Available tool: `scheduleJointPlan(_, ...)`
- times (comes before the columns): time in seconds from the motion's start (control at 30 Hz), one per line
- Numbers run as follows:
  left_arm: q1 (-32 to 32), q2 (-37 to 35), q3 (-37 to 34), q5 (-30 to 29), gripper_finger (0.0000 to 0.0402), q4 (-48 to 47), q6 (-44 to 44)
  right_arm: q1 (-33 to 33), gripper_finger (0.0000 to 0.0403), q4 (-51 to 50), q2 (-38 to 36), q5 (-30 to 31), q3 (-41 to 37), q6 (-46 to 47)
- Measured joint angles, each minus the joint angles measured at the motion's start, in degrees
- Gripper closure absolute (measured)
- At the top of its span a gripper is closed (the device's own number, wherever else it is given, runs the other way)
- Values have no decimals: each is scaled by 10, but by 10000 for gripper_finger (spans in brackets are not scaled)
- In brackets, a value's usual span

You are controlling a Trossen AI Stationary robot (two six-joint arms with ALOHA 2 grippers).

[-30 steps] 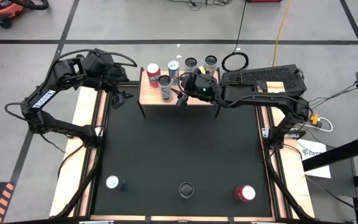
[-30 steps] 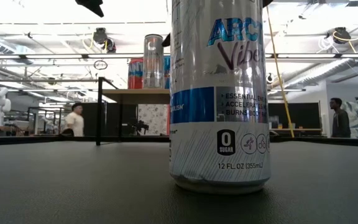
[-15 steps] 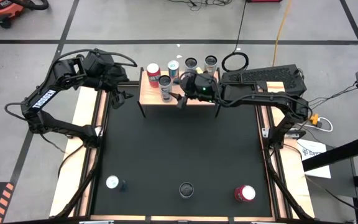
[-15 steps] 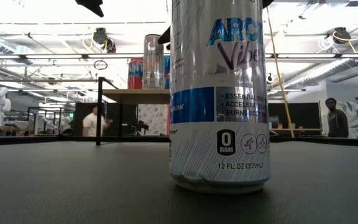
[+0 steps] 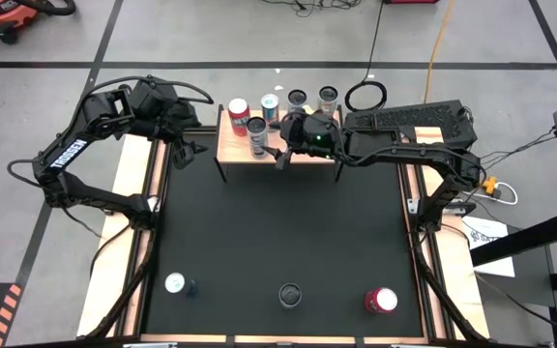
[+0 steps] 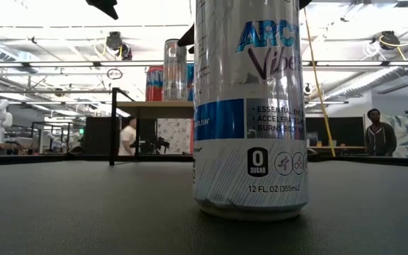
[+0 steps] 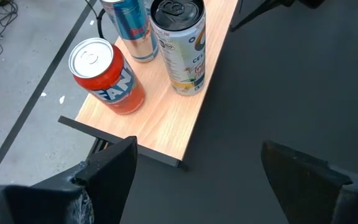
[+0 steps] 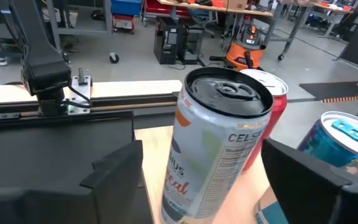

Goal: Place canned beverage on shelf
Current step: Put the white-yellow soda can on the shelf aligned with the other white-yellow soda can

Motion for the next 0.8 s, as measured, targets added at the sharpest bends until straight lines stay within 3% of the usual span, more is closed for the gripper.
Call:
scheduleJointPlan(0.2,0,0,0,0,63,0,0,0,68,17,0,0,0,-25)
scheduleJointPlan(0.6,0,0,0,-1,63,1,11,-1,68,63,14,1,0,-16)
scheduleJointPlan(0.8,0,0,0,-1,63,1,12,-2,69,78,17,32,0,-15)
